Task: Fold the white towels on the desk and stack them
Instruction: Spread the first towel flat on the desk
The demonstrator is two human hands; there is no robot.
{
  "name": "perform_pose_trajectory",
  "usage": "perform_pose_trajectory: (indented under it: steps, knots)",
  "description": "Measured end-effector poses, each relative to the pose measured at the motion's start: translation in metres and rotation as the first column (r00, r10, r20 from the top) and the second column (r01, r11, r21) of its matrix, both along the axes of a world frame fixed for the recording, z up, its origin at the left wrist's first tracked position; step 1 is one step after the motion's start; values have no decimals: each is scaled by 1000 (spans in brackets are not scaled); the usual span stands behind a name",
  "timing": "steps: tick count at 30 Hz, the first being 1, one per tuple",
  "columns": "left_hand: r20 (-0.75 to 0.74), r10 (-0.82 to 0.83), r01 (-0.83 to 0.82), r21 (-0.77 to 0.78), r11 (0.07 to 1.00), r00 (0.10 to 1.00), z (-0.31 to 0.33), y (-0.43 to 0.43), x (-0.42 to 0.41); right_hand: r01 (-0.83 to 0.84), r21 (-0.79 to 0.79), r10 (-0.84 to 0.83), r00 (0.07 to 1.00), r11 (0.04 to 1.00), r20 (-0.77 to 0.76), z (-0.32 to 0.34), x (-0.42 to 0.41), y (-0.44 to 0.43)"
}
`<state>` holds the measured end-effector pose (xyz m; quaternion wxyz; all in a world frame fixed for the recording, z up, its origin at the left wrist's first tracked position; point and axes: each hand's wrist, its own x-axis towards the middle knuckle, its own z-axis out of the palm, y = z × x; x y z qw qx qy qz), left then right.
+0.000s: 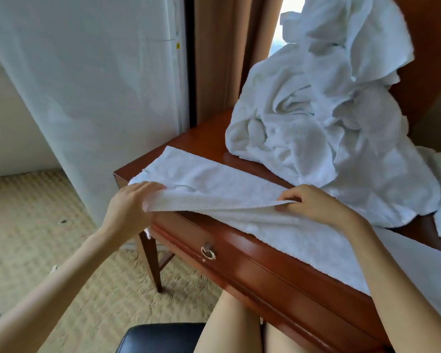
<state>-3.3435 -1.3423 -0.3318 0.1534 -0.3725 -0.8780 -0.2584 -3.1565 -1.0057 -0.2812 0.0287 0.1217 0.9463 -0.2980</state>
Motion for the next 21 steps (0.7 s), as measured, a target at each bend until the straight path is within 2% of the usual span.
perform_pose_trajectory:
  steps: [4, 6, 7, 9, 11, 12, 15, 19, 21]
  knots:
    - [259, 67, -119, 190, 975, 963, 38, -1, -44, 59, -131, -55, 998, 990, 33, 1, -11, 13]
    - [392, 15, -82, 155, 985, 920, 59, 5, -62, 56, -176, -45, 997, 983, 68, 3, -14, 19]
    - [428, -17, -24, 90, 996, 903, 69, 12, -71, 49, -206, -33, 996, 977, 82, 4, -15, 21]
    - [388, -9, 65, -131, 989, 922, 86, 30, -90, 55, -255, -33, 995, 965, 89, 4, -19, 25]
    - [230, 75, 1, -314, 949, 970, 97, 54, -108, 77, -245, -57, 994, 966, 88, 3, -22, 31]
    - [146, 114, -56, -353, 934, 983, 99, 67, -115, 86, -235, -66, 993, 968, 93, 2, -23, 34]
    - [0, 161, -149, -382, 912, 987, 89, 100, -126, 108, -208, -84, 989, 972, 120, -1, -26, 38]
    - [79, 209, -162, -397, 903, 975, 52, 113, -130, 149, -126, -140, 987, 981, 81, -5, -35, 35]
    - [147, 275, -218, -319, 922, 950, 40, 109, -133, 149, -135, -143, 988, 980, 49, -7, -39, 34]
